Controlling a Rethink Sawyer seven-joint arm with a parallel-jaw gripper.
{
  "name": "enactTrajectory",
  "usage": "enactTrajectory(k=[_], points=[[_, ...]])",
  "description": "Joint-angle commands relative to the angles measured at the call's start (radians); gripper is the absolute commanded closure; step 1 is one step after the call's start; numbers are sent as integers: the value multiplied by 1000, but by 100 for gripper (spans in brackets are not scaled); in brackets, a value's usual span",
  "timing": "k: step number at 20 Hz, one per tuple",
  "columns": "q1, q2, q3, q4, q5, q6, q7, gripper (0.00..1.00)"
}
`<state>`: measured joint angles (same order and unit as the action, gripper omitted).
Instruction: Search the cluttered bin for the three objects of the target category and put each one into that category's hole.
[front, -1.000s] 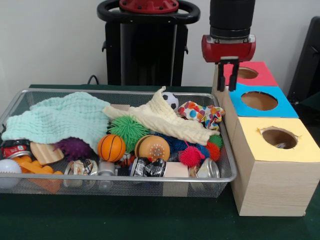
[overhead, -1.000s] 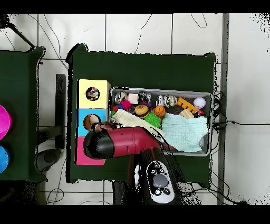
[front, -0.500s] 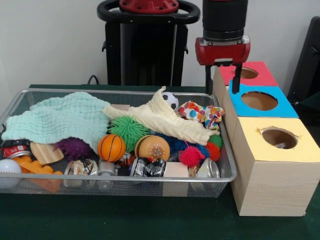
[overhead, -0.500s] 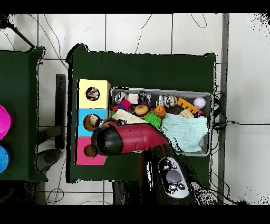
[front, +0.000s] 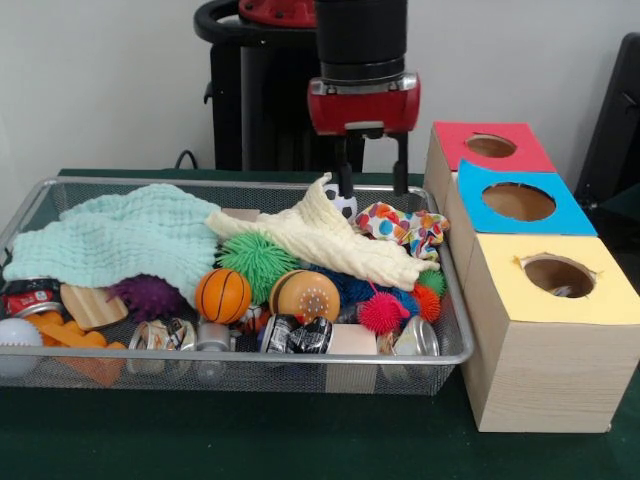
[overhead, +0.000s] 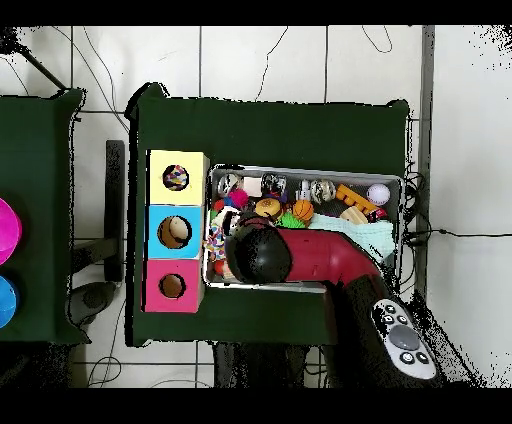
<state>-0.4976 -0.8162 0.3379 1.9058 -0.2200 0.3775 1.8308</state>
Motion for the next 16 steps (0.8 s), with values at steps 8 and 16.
enactTrajectory(k=[8, 16], points=[[66, 57, 55, 22, -157, -70, 9, 0], [160, 85, -22, -7, -163, -147, 104, 0]])
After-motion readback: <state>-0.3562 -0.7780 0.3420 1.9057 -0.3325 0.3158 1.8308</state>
